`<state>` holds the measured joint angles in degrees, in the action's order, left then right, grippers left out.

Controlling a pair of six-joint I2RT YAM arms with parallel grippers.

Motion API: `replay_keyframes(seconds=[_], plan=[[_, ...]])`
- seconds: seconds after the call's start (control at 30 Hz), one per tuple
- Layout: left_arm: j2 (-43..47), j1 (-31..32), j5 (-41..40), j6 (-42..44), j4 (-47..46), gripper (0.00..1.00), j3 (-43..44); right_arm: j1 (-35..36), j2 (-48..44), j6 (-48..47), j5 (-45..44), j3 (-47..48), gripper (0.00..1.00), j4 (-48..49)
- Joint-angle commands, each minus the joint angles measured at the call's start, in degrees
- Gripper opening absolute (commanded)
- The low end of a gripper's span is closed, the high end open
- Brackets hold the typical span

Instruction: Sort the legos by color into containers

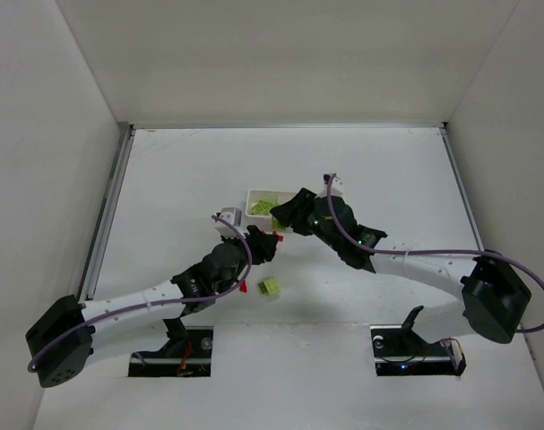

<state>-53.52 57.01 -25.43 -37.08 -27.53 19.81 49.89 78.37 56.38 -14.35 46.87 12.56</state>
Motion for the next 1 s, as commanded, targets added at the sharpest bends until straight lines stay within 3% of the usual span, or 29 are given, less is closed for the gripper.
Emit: replay_keyframes(seconds=[0.0,0.5,0.73,0.97], plan=[[-1.58,-0.55,-2.08,1.93,-6.65,0.53,2.95,-0.28,-0.15,2.15,1.6,-0.11,0.38,5.81],[-6.77,-1.16,-1.38,3.5,-13.07,0.52,5.14,-0.36,0.73,4.09,2.57,-2.22,0.38,8.8],[-9.06,-1.25,-0.5,3.86,-13.08,0.42,6.55,-0.89,-0.58,5.23,3.27,-4.33,0.38,11.26],[-8.01,-1.78,1.87,4.21,-12.11,0.26,6.82,-1.86,-1.99,5.49,3.89,-5.91,0.38,12.93]])
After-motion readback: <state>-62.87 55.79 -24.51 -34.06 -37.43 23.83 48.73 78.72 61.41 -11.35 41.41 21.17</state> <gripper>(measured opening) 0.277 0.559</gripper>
